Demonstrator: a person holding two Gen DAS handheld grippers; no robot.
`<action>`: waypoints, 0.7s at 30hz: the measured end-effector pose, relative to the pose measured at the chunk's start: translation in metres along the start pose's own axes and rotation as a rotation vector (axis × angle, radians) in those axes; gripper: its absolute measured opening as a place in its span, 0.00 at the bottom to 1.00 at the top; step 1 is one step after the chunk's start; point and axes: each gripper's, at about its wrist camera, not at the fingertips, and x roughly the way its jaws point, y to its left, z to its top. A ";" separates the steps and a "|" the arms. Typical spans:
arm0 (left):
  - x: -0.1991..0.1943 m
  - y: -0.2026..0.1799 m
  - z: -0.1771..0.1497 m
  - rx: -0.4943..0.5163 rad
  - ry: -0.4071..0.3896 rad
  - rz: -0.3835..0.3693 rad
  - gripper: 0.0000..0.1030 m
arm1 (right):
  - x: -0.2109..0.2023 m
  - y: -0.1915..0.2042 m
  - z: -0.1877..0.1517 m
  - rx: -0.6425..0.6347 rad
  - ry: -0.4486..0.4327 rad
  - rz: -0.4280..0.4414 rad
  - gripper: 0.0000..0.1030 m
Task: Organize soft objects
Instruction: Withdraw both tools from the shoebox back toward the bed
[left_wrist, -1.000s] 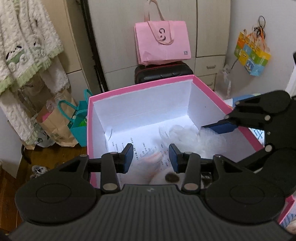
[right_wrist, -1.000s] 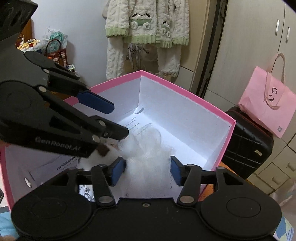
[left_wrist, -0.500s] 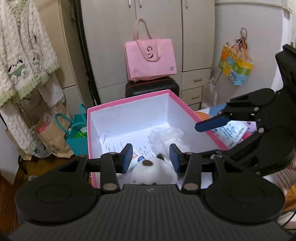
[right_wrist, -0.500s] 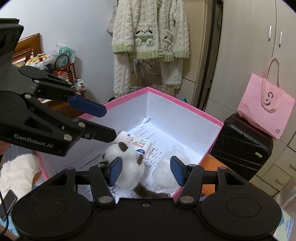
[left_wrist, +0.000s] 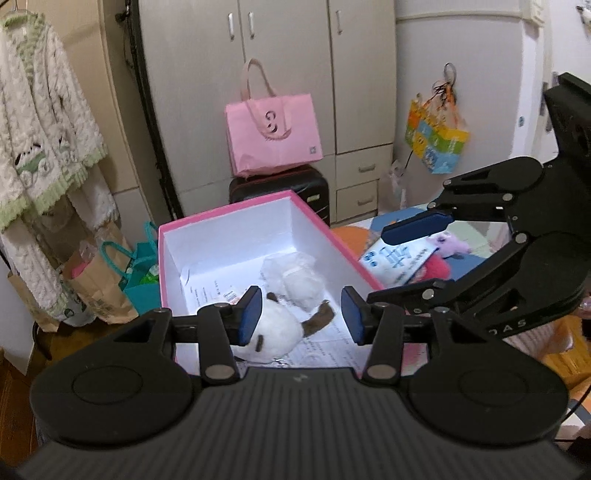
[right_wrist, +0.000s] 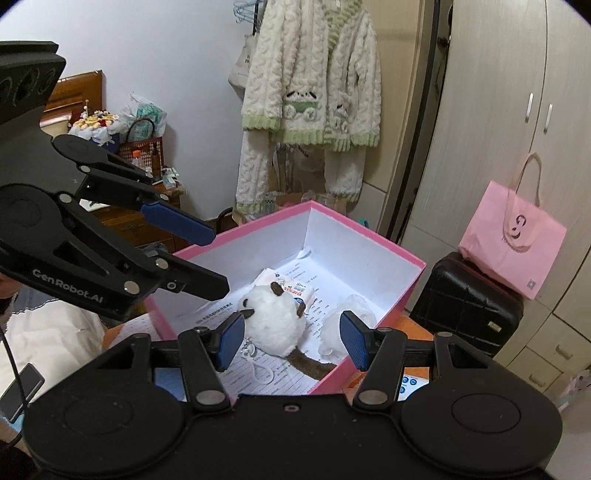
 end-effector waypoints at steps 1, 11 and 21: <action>-0.006 -0.004 0.000 0.009 -0.010 0.003 0.46 | -0.006 0.002 -0.001 -0.003 -0.007 -0.003 0.61; -0.040 -0.050 -0.011 0.103 -0.059 -0.022 0.53 | -0.064 0.008 -0.019 0.002 -0.065 -0.030 0.63; -0.042 -0.093 -0.016 0.163 -0.036 -0.167 0.57 | -0.110 -0.008 -0.065 0.060 -0.085 -0.152 0.67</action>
